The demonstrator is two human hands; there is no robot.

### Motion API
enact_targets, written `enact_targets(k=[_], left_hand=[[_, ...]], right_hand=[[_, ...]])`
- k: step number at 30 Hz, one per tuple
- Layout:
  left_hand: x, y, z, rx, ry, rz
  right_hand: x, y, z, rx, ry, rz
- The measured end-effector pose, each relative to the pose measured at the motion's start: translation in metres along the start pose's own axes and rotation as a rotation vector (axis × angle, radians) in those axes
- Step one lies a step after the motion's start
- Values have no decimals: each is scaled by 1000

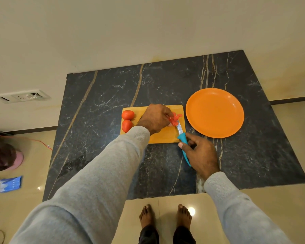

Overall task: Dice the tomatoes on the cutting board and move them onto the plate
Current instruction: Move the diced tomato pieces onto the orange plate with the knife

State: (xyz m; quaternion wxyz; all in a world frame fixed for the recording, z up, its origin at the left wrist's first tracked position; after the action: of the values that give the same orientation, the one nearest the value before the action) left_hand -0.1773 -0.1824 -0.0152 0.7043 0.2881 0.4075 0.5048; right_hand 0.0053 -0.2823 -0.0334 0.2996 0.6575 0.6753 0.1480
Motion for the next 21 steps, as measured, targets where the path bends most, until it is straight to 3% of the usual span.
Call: enact_targets(k=[12,18,21], left_hand=[[40,-29,84,-122,-119,24],[57,-42,99,-117,-106,24],[56,-35,88,-112,-83,49]], right_hand=[[3,74,35,38,-54,132],[9,111,36,-534,3,199],[11,114,28,-662,49,208]])
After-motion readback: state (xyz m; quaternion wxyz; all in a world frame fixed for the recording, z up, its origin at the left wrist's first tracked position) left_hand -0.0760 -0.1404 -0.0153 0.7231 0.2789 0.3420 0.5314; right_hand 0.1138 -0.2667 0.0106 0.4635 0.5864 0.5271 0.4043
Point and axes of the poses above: each hand's wrist, its own x-axis towards the middle knuckle, its own y-axis out of the back of the hand, z = x × y, the point moved 7 cm from there along x, towards the middle knuckle, and after that the axes turned 1 degree about x, right-handed, at the moved point
